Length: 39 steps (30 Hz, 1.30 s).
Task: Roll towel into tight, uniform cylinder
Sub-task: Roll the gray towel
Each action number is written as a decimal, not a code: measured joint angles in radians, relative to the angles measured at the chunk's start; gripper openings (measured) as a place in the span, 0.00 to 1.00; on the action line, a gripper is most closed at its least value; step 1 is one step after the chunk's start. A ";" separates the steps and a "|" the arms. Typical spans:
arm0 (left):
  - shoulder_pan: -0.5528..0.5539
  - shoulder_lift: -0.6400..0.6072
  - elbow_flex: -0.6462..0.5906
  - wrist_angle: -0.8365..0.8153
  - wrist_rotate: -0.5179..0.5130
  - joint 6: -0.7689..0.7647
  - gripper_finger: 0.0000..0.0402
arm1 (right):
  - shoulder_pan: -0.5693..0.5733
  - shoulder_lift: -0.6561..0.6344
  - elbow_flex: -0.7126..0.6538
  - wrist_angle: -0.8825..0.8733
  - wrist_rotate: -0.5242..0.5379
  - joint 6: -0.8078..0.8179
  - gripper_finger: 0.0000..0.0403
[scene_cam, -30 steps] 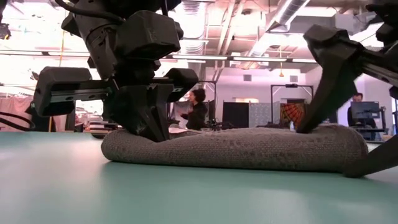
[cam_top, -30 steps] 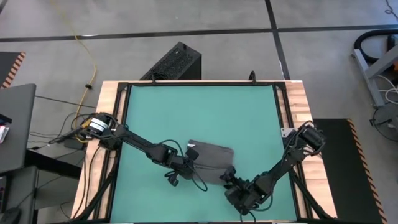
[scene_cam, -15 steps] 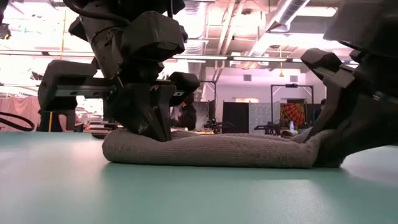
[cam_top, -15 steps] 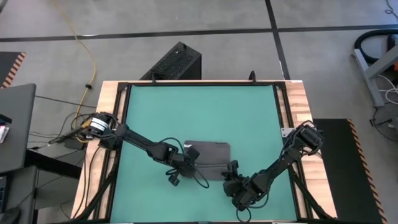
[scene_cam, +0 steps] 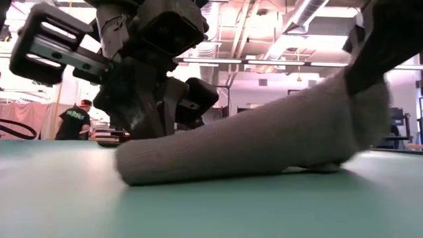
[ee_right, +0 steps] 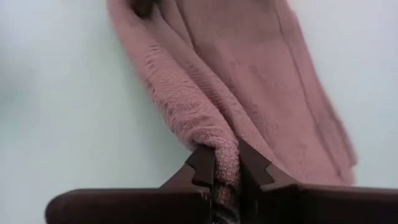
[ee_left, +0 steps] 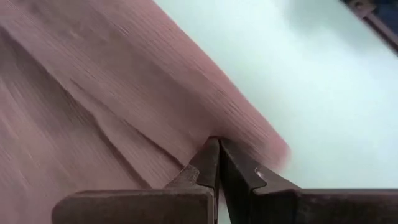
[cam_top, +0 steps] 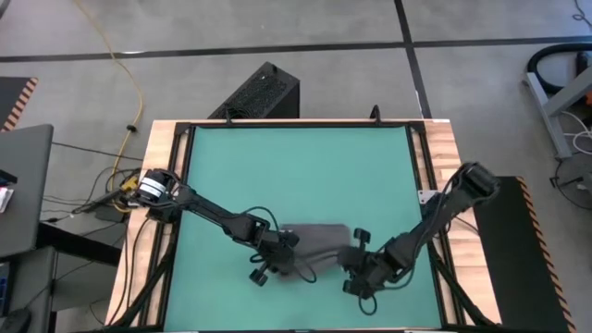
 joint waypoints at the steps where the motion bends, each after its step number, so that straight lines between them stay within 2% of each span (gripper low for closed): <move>1: 0.000 0.000 0.000 0.000 0.008 -0.003 0.00 | -0.019 -0.003 0.000 -0.013 -0.039 0.038 0.12; 9: -0.001 0.000 0.001 0.004 0.032 0.002 0.00 | -0.089 0.042 0.000 0.000 -0.220 0.124 0.12; 13: 0.000 0.000 0.001 0.018 0.052 0.003 0.00 | -0.110 0.054 0.000 0.000 -0.232 0.153 0.12; 15: 0.000 -0.014 0.001 0.018 0.029 -0.010 0.00 | -0.119 0.054 0.000 0.000 -0.232 0.154 0.12; 18: -0.008 -0.076 0.000 0.006 -0.052 0.041 0.00 | -0.117 0.054 0.000 -0.007 -0.233 0.145 0.12; 21: -0.021 -0.129 0.002 0.047 -0.224 0.126 0.00 | -0.110 0.054 0.000 -0.010 -0.237 0.132 0.12; 24: -0.023 -0.119 0.003 0.075 -0.354 0.156 0.00 | -0.107 0.054 0.000 -0.006 -0.237 0.131 0.12; 27: -0.022 -0.075 0.002 0.097 -0.424 0.173 0.00 | -0.102 0.054 0.000 -0.005 -0.237 0.141 0.12; 31: -0.014 0.003 0.002 0.157 -0.433 0.223 0.00 | -0.102 0.054 0.000 -0.004 -0.247 0.148 0.12; 35: 0.000 0.050 0.003 0.255 -0.380 0.240 0.00 | -0.100 0.053 0.000 -0.006 -0.262 0.165 0.12; 39: 0.030 0.057 0.003 0.255 -0.329 0.209 0.00 | -0.088 0.012 -0.001 -0.030 -0.249 0.232 0.12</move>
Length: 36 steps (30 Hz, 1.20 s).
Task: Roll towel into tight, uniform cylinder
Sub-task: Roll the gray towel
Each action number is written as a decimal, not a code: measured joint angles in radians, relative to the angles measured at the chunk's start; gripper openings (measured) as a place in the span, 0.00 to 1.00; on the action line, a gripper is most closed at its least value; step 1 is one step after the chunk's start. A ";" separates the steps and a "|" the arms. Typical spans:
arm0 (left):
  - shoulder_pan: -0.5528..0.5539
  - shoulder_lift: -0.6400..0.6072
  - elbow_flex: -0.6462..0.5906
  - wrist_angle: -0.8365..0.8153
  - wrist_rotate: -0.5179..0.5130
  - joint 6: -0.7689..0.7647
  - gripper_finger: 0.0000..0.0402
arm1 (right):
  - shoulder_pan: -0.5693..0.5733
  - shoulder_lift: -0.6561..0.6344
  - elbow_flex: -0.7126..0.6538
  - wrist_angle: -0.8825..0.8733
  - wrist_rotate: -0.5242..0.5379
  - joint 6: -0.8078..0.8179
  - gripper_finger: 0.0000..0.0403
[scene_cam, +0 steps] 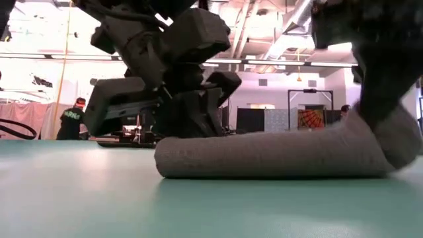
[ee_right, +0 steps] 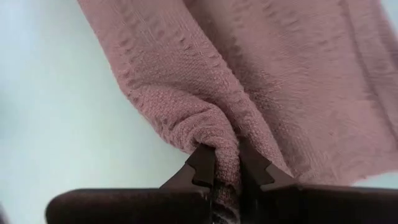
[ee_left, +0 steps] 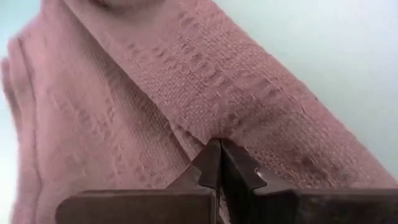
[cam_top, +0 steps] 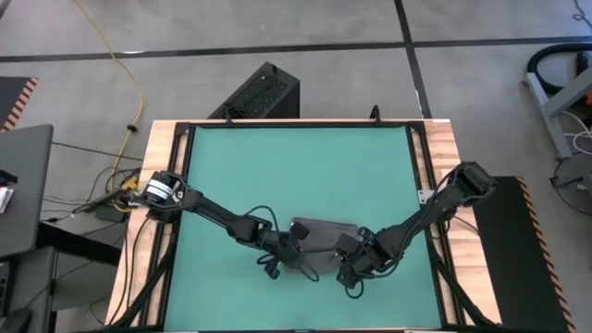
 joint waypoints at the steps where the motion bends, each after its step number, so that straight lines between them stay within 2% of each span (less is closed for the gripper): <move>1: 0.015 0.000 0.000 -0.006 0.039 -0.030 0.00 | 0.006 -0.021 0.000 -0.009 0.022 0.016 0.12; 5: 0.072 0.002 0.000 -0.030 0.213 -0.171 0.00 | 0.017 -0.095 0.003 -0.129 0.062 0.131 0.12; 8: 0.107 0.016 0.000 -0.023 0.303 -0.242 0.00 | 0.017 -0.110 0.002 -0.223 0.062 0.204 0.12; 19: 0.119 0.023 -0.001 -0.006 0.446 -0.302 0.00 | -0.017 -0.048 -0.033 -0.260 -0.074 0.247 0.12; 28: 0.102 0.023 -0.002 -0.017 0.445 -0.308 0.00 | -0.086 -0.055 -0.061 -0.315 -0.104 0.205 0.12; 36: 0.079 -0.071 0.000 -0.005 0.308 -0.206 0.00 | -0.145 -0.060 -0.126 -0.297 -0.151 0.159 0.12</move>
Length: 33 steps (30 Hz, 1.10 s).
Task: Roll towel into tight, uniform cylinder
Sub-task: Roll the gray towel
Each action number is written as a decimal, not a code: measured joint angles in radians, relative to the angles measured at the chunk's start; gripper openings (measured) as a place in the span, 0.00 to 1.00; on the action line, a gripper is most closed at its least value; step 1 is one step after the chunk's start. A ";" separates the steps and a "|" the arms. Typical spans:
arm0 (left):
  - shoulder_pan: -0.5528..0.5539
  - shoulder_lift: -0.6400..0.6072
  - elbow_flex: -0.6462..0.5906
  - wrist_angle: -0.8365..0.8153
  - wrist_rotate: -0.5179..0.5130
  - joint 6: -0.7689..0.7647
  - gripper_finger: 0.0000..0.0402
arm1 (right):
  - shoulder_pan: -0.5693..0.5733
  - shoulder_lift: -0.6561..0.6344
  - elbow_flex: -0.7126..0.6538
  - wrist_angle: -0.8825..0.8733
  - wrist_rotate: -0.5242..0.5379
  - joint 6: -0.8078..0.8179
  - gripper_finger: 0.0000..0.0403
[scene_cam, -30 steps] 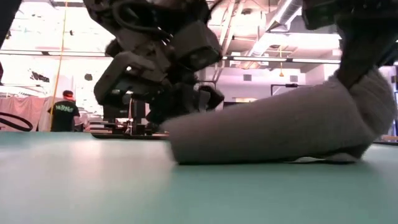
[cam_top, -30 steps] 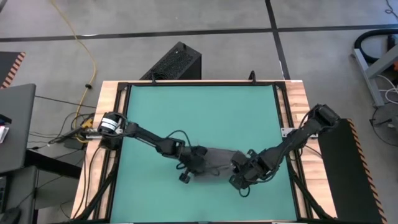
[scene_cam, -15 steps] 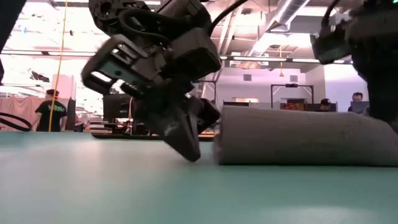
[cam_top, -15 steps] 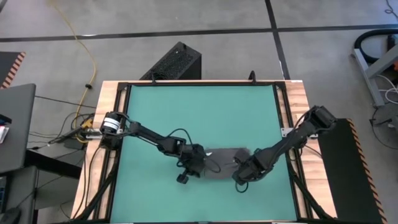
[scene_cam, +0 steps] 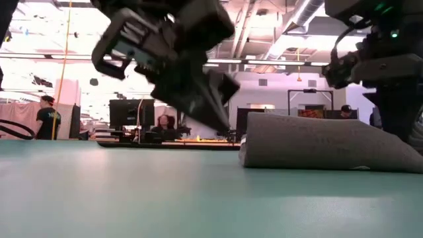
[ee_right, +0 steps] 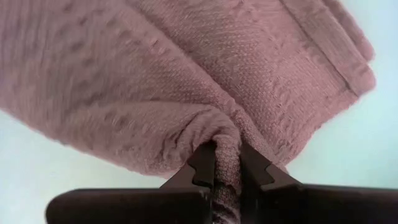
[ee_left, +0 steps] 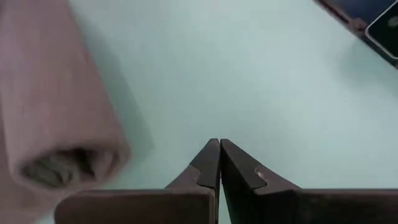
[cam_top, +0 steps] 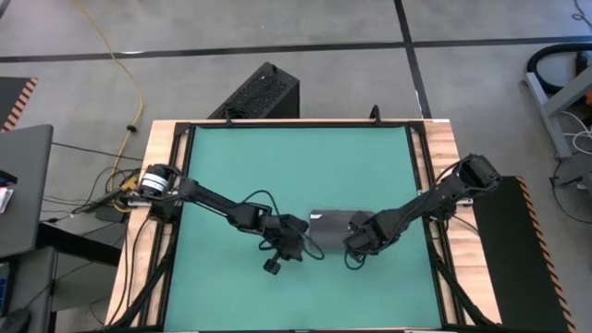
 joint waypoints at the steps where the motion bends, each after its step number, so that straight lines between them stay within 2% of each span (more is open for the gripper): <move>1: -0.005 -0.015 0.000 0.000 -0.011 0.023 0.00 | -0.005 0.000 -0.006 0.006 0.000 -0.006 0.12; 5: -0.036 -0.056 0.001 0.068 -0.100 0.146 0.00 | -0.024 -0.001 -0.021 0.044 -0.005 -0.047 0.12; 8: -0.040 -0.038 0.001 0.123 -0.193 0.250 0.00 | -0.036 -0.001 -0.022 0.045 -0.007 -0.071 0.12; 11: -0.017 0.004 -0.001 0.202 -0.215 0.287 0.00 | -0.044 0.000 -0.022 0.049 -0.011 -0.088 0.12; 15: 0.005 0.032 0.000 0.326 -0.295 0.324 0.00 | -0.044 0.000 -0.022 0.055 -0.011 -0.097 0.12; 26: 0.016 0.038 0.000 0.332 -0.217 0.337 0.00 | -0.058 0.001 -0.023 0.065 -0.004 -0.120 0.12; 33: 0.013 0.088 0.002 0.366 -0.247 0.379 0.00 | -0.082 0.002 -0.022 0.081 -0.007 -0.147 0.12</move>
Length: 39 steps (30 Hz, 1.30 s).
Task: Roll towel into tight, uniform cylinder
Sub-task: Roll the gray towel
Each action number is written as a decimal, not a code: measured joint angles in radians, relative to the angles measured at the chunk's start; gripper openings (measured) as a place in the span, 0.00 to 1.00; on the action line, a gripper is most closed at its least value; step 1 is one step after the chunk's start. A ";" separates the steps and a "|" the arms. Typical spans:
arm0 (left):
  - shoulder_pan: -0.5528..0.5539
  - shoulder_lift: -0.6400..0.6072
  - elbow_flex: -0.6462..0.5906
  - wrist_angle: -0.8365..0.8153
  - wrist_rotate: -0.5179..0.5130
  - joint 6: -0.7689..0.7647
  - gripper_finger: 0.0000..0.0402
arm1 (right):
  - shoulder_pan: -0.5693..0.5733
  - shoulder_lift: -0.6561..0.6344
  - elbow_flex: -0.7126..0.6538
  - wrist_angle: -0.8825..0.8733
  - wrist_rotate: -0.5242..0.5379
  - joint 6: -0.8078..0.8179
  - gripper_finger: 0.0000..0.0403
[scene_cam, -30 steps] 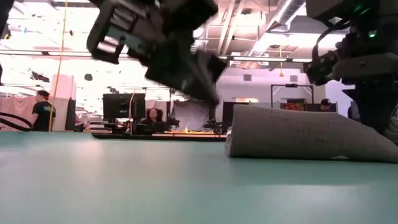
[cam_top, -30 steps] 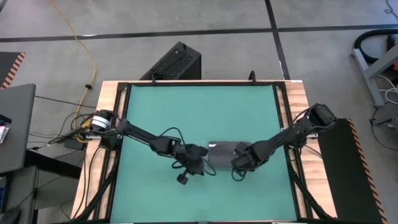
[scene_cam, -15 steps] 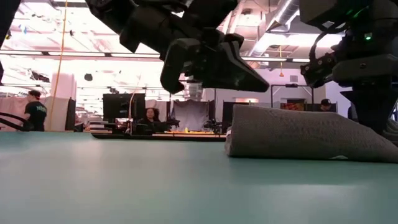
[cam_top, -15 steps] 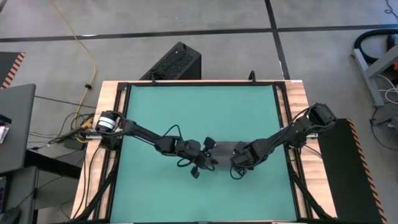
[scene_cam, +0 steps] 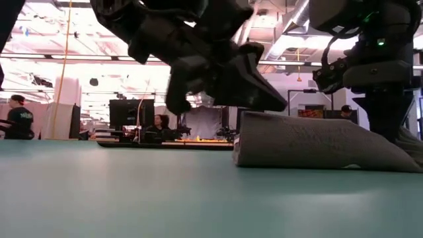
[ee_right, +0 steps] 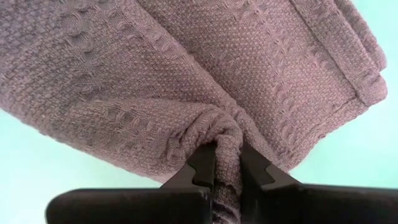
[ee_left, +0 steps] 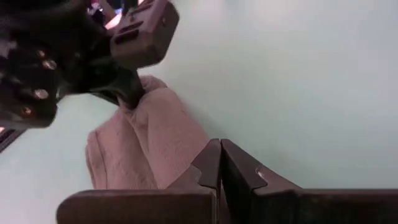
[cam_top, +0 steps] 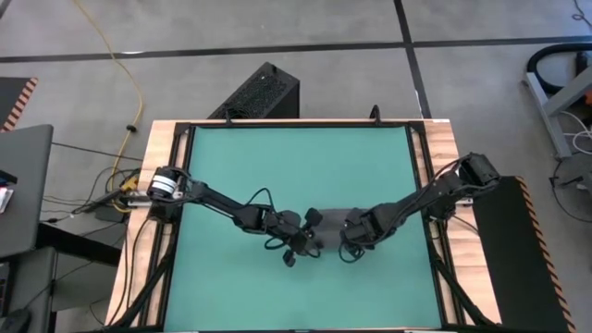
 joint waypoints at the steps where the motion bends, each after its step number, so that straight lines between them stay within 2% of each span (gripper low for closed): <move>1: 0.000 0.002 -0.001 -0.015 -0.018 0.002 0.00 | -0.003 0.000 0.000 0.004 -0.002 -0.007 0.12; 6: 0.002 0.019 -0.002 0.024 -0.110 0.019 0.00 | -0.013 0.000 -0.002 0.018 -0.024 -0.030 0.12; 10: 0.017 0.029 -0.001 0.009 -0.077 -0.009 0.00 | -0.014 0.000 0.000 0.028 -0.026 -0.045 0.12; 21: 0.056 0.084 -0.001 0.004 -0.087 -0.051 0.00 | -0.027 0.000 0.004 0.034 -0.034 -0.072 0.12; 27: 0.094 0.097 0.000 -0.022 -0.061 -0.134 0.00 | -0.006 -0.014 0.025 0.010 0.050 -0.100 0.28; 30: 0.109 0.097 0.000 -0.048 -0.043 -0.165 0.00 | 0.005 -0.051 0.025 -0.023 0.071 -0.117 0.33; 35: 0.127 0.097 0.000 -0.105 -0.035 -0.205 0.00 | 0.053 -0.172 0.025 -0.083 0.220 -0.105 0.34; 39: 0.134 0.096 0.002 -0.139 -0.010 -0.208 0.00 | 0.110 -0.279 0.026 -0.110 0.403 -0.158 0.31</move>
